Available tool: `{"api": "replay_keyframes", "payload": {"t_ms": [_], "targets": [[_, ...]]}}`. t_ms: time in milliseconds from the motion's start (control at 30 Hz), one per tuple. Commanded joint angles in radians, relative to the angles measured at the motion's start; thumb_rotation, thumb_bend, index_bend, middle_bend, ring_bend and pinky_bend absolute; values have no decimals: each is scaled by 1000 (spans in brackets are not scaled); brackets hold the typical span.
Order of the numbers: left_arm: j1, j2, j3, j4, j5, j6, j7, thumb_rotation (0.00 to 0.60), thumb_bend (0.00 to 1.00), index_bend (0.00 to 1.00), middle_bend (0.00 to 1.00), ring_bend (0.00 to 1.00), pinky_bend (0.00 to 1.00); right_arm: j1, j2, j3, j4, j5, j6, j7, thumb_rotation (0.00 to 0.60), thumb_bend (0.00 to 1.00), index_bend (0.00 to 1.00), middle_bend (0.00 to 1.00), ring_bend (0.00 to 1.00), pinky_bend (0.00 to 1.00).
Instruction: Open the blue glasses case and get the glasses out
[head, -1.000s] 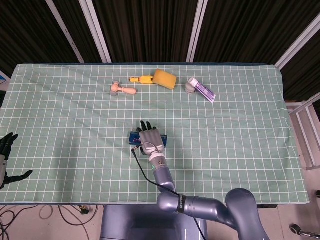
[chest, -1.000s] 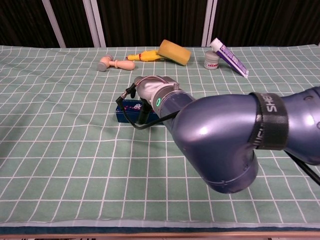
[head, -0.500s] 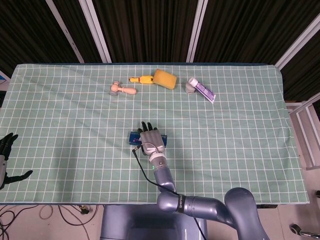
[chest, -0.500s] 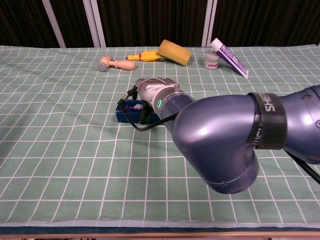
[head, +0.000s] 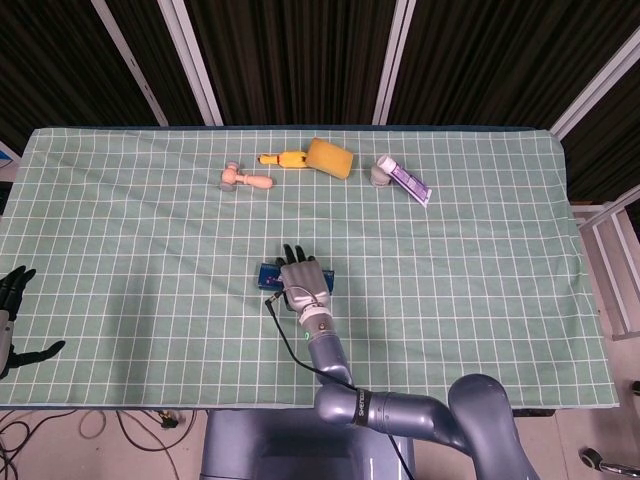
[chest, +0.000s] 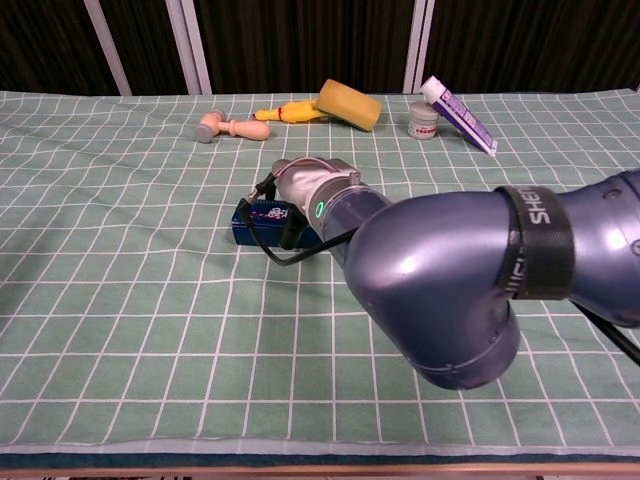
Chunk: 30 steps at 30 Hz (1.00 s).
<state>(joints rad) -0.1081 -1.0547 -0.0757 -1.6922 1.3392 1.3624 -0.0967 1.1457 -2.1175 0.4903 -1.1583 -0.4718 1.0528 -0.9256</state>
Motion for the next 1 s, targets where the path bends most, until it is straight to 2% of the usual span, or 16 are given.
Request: {"api": "replay_keyframes", "payload": {"t_ms": [33, 633, 833, 1000], "targets": [[0, 0, 0, 0, 0, -1, -1, 600, 0, 0, 0, 0, 0, 1, 1, -2, 2, 2, 0, 1, 600, 548, 229, 0, 0, 240], [0, 2, 0, -2, -2, -3, -7, 600, 0, 0, 0, 0, 0, 7, 3, -8, 2, 18, 1, 12, 600, 754, 276, 0, 0, 240], [0, 2, 0, -2, -3, -4, -8, 600, 0, 0, 0, 0, 0, 11, 2, -10, 23, 25, -7, 10, 600, 750, 285, 0, 0, 240], [0, 2, -1, -3, -7, -5, -10, 600, 0, 0, 0, 0, 0, 34, 2, 5, 88, 26, -38, 10, 600, 714, 284, 0, 0, 240]]}}
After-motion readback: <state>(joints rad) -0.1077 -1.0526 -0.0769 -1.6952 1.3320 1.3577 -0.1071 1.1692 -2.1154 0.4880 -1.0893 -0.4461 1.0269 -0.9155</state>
